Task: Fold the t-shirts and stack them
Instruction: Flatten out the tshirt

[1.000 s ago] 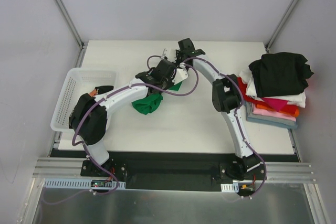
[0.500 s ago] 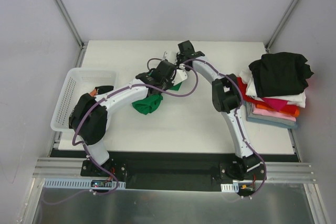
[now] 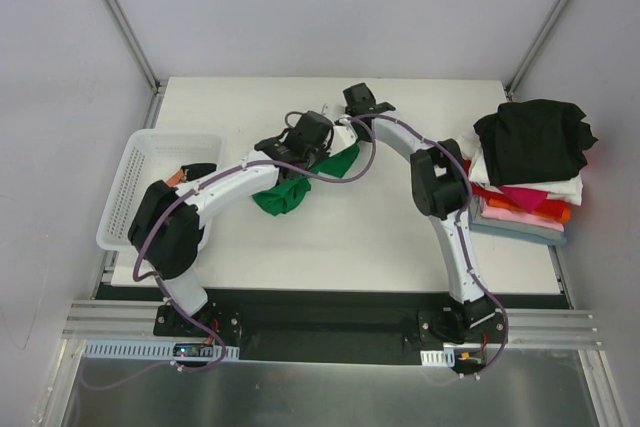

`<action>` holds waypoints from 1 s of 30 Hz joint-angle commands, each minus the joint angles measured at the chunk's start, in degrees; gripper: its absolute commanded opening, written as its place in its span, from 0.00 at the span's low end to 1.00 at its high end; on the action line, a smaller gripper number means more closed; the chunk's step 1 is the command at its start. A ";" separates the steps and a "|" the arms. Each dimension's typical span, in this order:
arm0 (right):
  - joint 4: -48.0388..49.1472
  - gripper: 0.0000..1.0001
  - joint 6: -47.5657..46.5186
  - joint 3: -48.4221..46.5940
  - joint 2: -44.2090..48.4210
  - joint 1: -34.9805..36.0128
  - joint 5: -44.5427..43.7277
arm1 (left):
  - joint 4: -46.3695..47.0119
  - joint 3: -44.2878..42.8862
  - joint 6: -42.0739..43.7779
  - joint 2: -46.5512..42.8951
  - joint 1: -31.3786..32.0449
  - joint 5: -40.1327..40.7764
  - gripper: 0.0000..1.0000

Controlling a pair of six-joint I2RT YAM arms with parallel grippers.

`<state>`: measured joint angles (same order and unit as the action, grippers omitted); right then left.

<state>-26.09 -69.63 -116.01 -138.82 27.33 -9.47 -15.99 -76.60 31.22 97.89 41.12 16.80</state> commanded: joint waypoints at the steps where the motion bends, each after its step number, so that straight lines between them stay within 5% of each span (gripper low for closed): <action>1: -0.19 0.01 0.98 2.18 8.99 0.62 -10.63 | 3.07 -1.71 0.86 -3.58 -2.62 6.22 0.00; 13: 1.30 0.01 5.81 17.38 30.62 -0.52 -27.78 | 4.56 -8.92 2.61 -8.15 -17.82 8.25 0.00; 30: -3.36 0.01 7.40 14.93 47.06 -1.41 -36.48 | 5.35 -18.67 5.34 -4.20 -20.73 9.48 0.00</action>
<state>-28.36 -63.31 -98.48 -96.14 26.87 -40.58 -12.23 -90.78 34.72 93.08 21.74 23.07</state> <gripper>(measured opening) 0.031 0.014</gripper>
